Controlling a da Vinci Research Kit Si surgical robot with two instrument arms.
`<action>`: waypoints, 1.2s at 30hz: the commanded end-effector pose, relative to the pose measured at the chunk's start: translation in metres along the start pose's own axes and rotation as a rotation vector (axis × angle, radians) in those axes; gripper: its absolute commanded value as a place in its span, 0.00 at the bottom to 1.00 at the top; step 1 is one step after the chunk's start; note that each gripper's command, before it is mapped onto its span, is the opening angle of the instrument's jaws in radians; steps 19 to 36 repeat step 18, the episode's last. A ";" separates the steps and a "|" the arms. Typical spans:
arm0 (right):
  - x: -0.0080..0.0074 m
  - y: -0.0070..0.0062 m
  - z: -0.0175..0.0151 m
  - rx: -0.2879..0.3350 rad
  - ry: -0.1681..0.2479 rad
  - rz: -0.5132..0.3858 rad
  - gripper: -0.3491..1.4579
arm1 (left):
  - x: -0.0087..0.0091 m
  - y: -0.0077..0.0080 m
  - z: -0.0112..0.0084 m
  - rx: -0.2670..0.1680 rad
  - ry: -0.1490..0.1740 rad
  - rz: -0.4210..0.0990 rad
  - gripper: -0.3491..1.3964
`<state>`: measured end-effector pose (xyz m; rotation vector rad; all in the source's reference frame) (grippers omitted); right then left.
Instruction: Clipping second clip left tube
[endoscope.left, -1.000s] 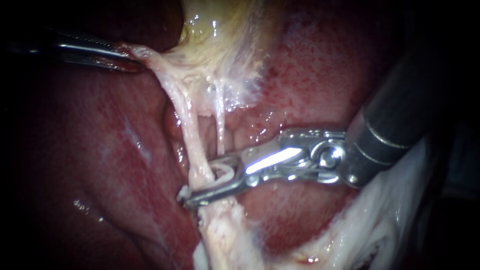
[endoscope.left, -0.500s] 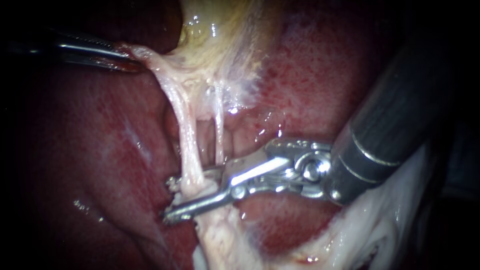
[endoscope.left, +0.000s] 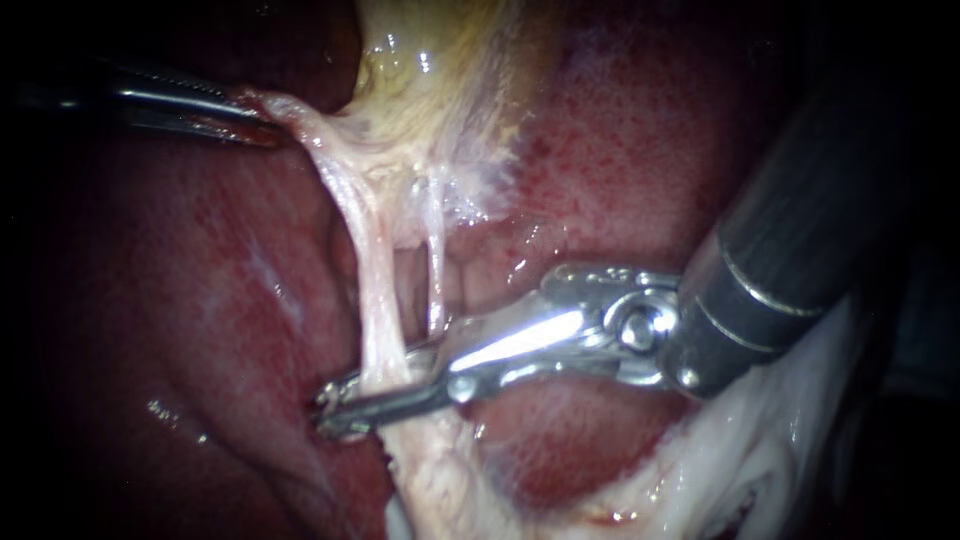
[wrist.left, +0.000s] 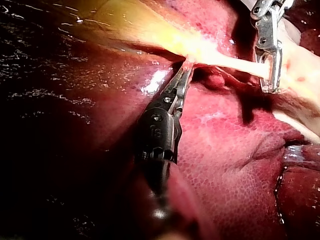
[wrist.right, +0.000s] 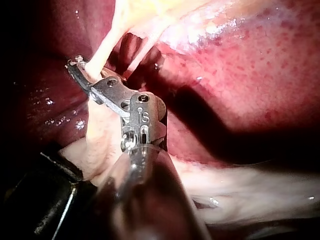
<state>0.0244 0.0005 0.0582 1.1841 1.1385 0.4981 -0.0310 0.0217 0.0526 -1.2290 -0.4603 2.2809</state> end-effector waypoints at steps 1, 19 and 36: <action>0.0000 0.0000 0.0000 0.000 0.000 0.007 0.01 | 0.0000 0.0000 0.0000 0.000 0.000 0.000 0.00; -0.0002 0.0002 -0.0002 0.001 -0.001 0.012 0.00 | 0.0001 -0.0001 0.0001 0.000 0.000 -0.001 0.00; -0.0002 0.0002 -0.0002 0.001 -0.001 0.012 0.00 | 0.0001 -0.0001 0.0001 0.000 0.000 -0.001 0.00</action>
